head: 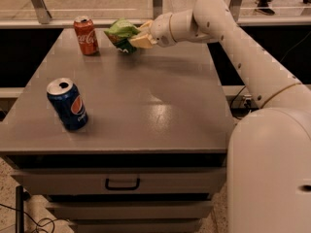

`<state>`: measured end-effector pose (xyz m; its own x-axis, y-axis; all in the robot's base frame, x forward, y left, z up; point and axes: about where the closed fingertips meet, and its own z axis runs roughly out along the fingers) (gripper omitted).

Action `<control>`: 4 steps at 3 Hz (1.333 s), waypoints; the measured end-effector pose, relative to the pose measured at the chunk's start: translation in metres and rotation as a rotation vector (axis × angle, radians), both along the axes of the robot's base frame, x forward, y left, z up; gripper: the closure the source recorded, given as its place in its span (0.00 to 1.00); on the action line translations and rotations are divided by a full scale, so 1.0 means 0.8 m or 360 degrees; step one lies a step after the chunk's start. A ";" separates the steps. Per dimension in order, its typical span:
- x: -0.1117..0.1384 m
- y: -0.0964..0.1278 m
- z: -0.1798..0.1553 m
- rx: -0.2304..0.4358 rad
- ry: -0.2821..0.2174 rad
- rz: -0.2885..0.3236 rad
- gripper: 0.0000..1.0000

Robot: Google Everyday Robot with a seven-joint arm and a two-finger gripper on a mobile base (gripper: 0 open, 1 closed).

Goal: Move green rice chip bag near coke can

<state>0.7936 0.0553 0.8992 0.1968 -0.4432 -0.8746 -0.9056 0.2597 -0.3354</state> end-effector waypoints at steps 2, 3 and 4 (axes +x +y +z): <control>-0.002 0.028 -0.004 0.0048 0.0033 0.0087 1.00; -0.003 0.031 -0.006 0.0047 0.0036 0.0092 0.82; -0.003 0.036 -0.008 0.0047 0.0040 0.0100 0.59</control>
Offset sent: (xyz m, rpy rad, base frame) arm -0.0024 0.0267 -0.0018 0.0471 0.0328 0.0823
